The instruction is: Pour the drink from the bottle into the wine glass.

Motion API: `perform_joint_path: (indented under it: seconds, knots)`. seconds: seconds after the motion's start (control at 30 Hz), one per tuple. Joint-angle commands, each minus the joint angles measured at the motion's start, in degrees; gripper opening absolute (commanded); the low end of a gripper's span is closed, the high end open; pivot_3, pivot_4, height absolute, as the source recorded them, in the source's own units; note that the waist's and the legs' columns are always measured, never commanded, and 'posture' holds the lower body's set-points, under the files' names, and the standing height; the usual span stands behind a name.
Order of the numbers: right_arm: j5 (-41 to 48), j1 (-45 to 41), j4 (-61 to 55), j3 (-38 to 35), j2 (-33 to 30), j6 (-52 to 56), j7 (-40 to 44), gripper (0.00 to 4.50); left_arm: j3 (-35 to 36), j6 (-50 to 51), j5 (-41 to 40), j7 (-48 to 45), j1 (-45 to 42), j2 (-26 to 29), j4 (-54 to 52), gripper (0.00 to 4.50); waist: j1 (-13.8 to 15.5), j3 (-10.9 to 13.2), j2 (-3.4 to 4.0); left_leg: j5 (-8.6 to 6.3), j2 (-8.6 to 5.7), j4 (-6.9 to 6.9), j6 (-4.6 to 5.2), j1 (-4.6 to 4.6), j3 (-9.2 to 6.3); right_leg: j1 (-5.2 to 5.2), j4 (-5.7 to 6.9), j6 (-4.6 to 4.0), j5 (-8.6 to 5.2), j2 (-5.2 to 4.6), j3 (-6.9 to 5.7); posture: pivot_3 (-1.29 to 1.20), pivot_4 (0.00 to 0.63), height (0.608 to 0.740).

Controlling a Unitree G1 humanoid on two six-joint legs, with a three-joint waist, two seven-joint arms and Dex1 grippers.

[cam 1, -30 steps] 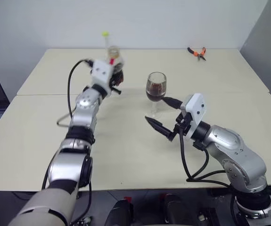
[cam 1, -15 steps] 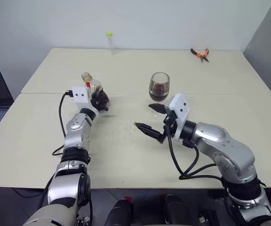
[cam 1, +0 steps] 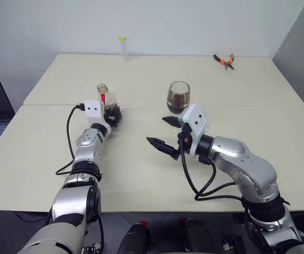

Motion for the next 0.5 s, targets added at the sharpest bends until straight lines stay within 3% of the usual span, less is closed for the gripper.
perform_joint_path:
  seconds: [0.03, 0.1, 0.27, 0.5]
  knots:
    - [0.5, -0.5, -1.4, -0.9, 0.3, 0.0, -0.2, 4.5, -0.2, -2.4, 0.3, -0.3, 0.8, 0.2, -1.9, 3.96, 0.0, 0.0, 0.0, 0.0, 0.0, 0.0, 0.0, 0.0, 0.0, 0.0, 0.0, 0.0, 0.0, 0.0, 0.01, 0.0, 0.15, 0.74]
    - [0.3, -0.7, -1.1, -0.9, 0.3, 0.0, -0.1, 4.5, -0.3, -2.4, 0.1, -0.7, 1.9, -0.1, -3.5, 4.45, 0.0, 0.0, 0.0, 0.0, 0.0, 0.0, 0.0, 0.01, 0.0, 0.0, 0.0, 0.0, 0.0, 0.0, 0.01, 0.0, 0.15, 0.74]
    - [-0.5, 0.0, -1.0, -1.1, -0.2, -0.7, -0.2, 4.5, -0.7, -0.7, -0.2, -0.3, 6.3, -0.8, -11.3, 4.45, 0.0, 0.0, 0.0, 0.0, 0.01, -0.01, 0.0, 0.0, -0.01, 0.0, 0.0, 0.0, 0.0, 0.0, 0.01, 0.0, 0.15, 0.74]
    - [-1.4, 10.5, -4.1, -8.2, -0.2, -6.9, -3.1, 4.5, -0.3, 11.3, -3.9, 0.5, 22.2, -1.5, -38.6, 4.45, 0.1, -0.1, 0.02, -0.01, 0.04, -0.06, -0.01, 0.0, 0.0, 0.02, -0.07, 0.0, 0.0, -0.25, 0.04, 0.0, 0.15, 0.74]
